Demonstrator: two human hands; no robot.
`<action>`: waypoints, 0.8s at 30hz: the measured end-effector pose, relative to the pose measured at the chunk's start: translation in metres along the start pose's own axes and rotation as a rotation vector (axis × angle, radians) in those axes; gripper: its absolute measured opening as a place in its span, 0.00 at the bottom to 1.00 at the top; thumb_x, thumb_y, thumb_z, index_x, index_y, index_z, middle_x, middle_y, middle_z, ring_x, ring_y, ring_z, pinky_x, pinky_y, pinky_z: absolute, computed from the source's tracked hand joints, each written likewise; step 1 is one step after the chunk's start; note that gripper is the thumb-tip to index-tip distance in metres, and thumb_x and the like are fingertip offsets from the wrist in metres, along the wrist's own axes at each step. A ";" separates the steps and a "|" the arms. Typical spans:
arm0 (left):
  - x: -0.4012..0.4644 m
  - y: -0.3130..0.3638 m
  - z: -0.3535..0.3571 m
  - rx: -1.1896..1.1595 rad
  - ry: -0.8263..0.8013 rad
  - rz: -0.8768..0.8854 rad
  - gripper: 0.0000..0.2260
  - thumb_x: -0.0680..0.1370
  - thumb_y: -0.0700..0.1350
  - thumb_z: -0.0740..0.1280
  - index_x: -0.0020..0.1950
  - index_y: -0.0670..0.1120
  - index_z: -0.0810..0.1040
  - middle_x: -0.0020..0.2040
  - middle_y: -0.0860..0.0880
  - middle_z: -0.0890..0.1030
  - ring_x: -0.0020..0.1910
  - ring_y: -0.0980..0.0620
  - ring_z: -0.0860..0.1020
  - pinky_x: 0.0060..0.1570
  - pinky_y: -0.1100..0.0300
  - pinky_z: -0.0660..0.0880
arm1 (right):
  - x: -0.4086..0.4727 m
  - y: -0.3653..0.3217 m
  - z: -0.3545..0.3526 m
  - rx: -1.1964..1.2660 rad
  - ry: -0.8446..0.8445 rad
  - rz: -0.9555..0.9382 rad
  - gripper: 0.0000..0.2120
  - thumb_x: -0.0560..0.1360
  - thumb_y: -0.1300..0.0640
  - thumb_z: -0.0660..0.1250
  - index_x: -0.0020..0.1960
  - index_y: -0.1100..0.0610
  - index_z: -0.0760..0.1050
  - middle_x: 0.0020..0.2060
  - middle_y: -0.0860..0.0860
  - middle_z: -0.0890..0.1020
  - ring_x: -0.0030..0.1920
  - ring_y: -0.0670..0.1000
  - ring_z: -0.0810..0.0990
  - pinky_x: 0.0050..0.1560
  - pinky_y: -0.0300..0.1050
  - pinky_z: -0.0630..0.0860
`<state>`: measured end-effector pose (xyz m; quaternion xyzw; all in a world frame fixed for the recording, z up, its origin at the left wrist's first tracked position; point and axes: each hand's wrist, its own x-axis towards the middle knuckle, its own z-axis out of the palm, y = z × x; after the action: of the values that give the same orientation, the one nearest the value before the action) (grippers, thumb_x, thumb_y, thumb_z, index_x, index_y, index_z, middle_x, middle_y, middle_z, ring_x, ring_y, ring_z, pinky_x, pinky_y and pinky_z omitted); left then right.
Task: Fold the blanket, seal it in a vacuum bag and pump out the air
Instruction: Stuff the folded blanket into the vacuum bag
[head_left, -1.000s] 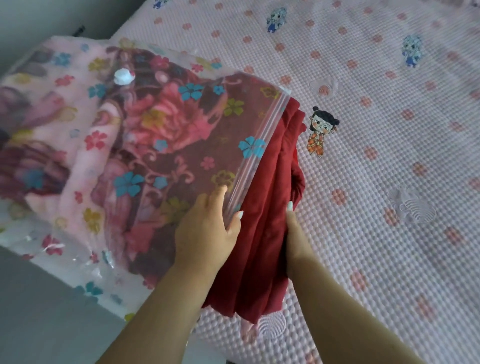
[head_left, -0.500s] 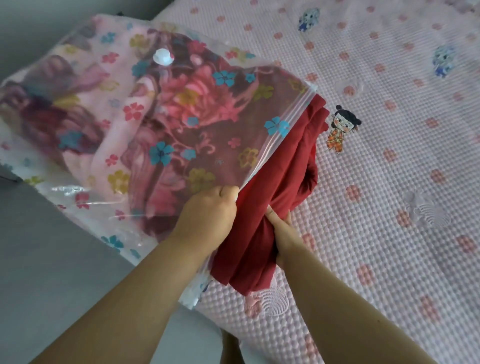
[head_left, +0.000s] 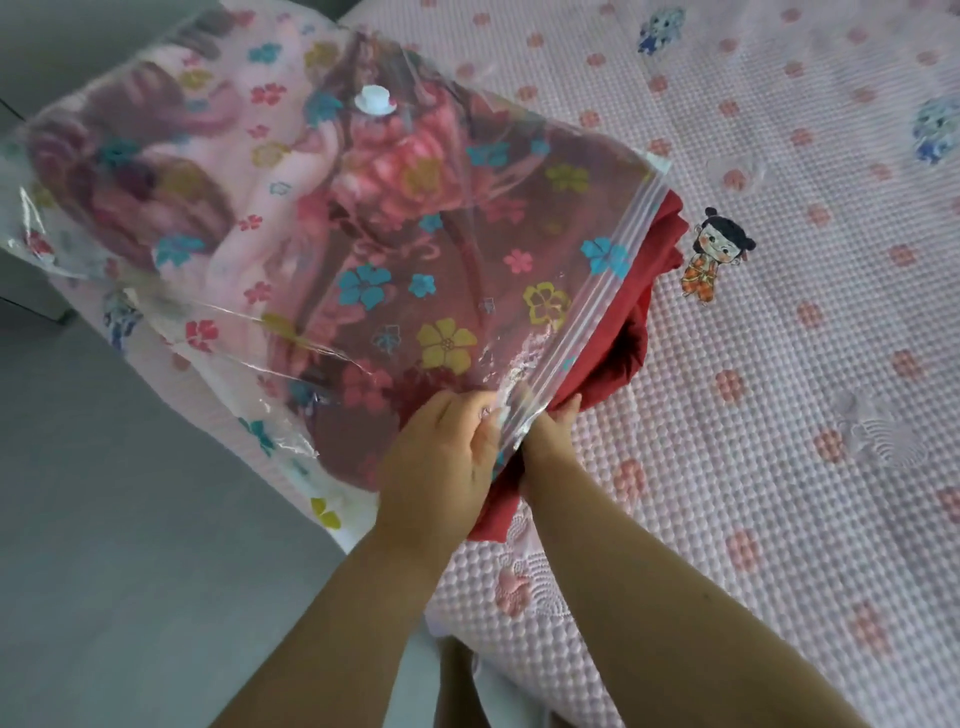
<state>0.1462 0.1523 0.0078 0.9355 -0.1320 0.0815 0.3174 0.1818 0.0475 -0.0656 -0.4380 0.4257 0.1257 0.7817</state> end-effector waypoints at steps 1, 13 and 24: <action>-0.007 -0.004 -0.001 0.009 0.070 -0.059 0.15 0.80 0.47 0.60 0.55 0.40 0.81 0.45 0.46 0.81 0.45 0.46 0.79 0.43 0.53 0.78 | 0.000 0.005 -0.007 -0.051 0.057 -0.010 0.50 0.69 0.47 0.74 0.78 0.45 0.42 0.67 0.52 0.69 0.64 0.58 0.74 0.67 0.59 0.70; -0.101 -0.045 0.017 -0.646 0.406 -1.462 0.25 0.81 0.54 0.61 0.68 0.36 0.68 0.64 0.36 0.75 0.61 0.38 0.75 0.61 0.50 0.70 | -0.032 0.010 -0.011 -0.080 -0.147 0.189 0.19 0.76 0.50 0.67 0.61 0.61 0.78 0.54 0.58 0.83 0.55 0.58 0.82 0.61 0.57 0.76; -0.120 -0.045 0.029 -0.738 0.400 -1.206 0.15 0.82 0.48 0.59 0.50 0.38 0.79 0.42 0.41 0.82 0.37 0.51 0.82 0.34 0.65 0.78 | -0.033 0.015 0.013 -0.097 -0.213 0.137 0.10 0.76 0.51 0.66 0.44 0.58 0.77 0.38 0.54 0.82 0.39 0.55 0.82 0.47 0.53 0.81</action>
<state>0.0474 0.1921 -0.0695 0.6452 0.4470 0.0121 0.6195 0.1605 0.0725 -0.0456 -0.4293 0.3626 0.2452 0.7900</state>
